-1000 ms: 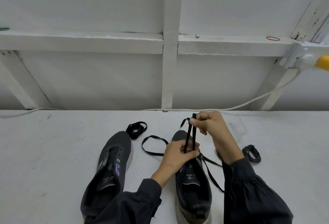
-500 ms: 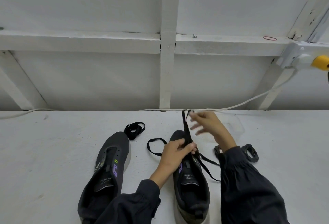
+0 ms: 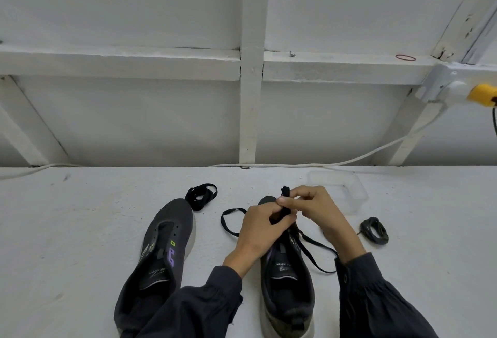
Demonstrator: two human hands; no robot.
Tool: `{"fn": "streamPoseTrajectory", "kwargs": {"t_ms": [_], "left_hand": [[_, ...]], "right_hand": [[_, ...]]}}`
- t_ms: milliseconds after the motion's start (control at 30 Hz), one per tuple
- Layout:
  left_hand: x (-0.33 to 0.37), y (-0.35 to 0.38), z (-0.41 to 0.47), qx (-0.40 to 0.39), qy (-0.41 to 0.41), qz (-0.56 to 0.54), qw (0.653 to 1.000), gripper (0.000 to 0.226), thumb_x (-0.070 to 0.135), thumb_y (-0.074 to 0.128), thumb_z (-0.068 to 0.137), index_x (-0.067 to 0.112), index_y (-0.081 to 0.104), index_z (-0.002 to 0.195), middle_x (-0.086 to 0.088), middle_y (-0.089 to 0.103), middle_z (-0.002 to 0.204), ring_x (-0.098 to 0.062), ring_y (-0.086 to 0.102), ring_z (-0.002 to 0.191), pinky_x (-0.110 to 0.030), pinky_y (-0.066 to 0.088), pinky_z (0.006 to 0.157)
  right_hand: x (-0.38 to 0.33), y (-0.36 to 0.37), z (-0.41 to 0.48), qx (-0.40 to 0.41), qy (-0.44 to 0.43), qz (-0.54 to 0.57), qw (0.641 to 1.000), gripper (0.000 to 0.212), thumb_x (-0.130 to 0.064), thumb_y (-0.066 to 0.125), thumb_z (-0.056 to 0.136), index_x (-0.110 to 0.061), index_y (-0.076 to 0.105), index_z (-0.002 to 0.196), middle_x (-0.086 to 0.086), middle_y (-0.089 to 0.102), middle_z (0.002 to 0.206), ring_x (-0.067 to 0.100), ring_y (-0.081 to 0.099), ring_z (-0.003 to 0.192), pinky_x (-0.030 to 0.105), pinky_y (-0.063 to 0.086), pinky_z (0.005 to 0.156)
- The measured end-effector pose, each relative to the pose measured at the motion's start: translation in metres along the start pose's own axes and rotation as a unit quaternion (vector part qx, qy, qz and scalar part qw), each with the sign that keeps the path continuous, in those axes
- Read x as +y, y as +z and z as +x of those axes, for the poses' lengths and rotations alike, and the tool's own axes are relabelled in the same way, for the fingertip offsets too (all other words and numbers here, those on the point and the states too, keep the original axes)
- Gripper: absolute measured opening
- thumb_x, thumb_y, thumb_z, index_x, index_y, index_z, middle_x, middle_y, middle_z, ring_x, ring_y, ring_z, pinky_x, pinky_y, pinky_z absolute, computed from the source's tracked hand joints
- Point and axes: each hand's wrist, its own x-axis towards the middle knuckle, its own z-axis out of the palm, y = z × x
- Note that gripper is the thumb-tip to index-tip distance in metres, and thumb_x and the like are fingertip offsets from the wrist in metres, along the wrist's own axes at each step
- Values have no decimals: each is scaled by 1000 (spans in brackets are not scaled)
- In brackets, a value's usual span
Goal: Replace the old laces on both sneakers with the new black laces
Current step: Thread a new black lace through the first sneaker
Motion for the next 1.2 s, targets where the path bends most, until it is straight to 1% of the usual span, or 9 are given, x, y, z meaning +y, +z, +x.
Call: {"fn": "streamPoseTrajectory", "kwargs": {"t_ms": [167,400,533,667,800,867,967,1033,1200], "left_hand": [[-11,5,-6,-45,-43,-63,996,11,25,76,83,25,77,94,17,74,90,3,67,90,-10,46,82],[-17,4,-4,-56,-44,-85,994,8,22,78,81,19,77,88,11,75,89,-1,68,90,-16,49,86],[-19,3,-5,-58,-56,-113,990,7,20,78,81,19,76,87,8,75,88,-4,69,87,-14,50,82],[-21,2,-3,-64,-61,-111,990,7,23,76,84,18,76,88,5,76,88,-8,69,87,-17,50,81],[-22,1,-3,-73,-67,-119,988,18,31,69,90,16,75,83,3,76,89,-17,70,89,-32,51,86],[-23,1,-2,-75,-71,-119,987,23,36,67,90,15,75,84,3,76,88,-23,69,89,-38,51,86],[-26,3,-1,-67,-74,-111,989,32,47,67,84,16,71,76,-3,74,80,-20,61,71,-40,48,72],[-26,4,-1,-57,-73,-104,990,29,48,69,81,21,69,71,-2,72,74,-13,57,67,-35,45,67],[-24,4,-1,-71,-74,-121,987,22,44,73,79,23,78,81,4,76,82,-13,71,84,-36,54,86]], "right_hand": [[-4,5,1,3,-13,-5,1000,30,-9,76,82,15,62,71,9,45,56,5,36,46,12,32,48],[-34,5,24,18,-55,32,998,27,-4,74,82,19,63,77,6,44,51,10,34,44,17,28,46],[-53,1,51,48,-76,94,992,30,-7,72,84,21,62,82,14,51,66,11,38,45,17,30,46],[-34,8,65,79,-39,121,989,19,-11,68,90,5,67,78,16,57,74,10,46,48,19,34,46],[-5,1,57,5,69,-56,996,42,-39,60,96,2,70,93,16,70,91,16,64,61,23,44,46],[6,-5,43,-59,121,-180,974,51,-51,56,94,-4,70,82,11,72,82,18,65,61,23,43,47],[15,-10,23,-97,135,-197,966,54,-57,56,91,-10,64,67,6,68,64,16,61,57,21,37,50],[20,-12,15,-89,119,-167,975,52,-54,61,89,-7,67,69,6,65,63,15,56,59,21,35,51],[20,5,6,-61,59,-27,996,38,-21,72,88,16,63,82,11,48,58,15,42,52,17,32,48]]}}
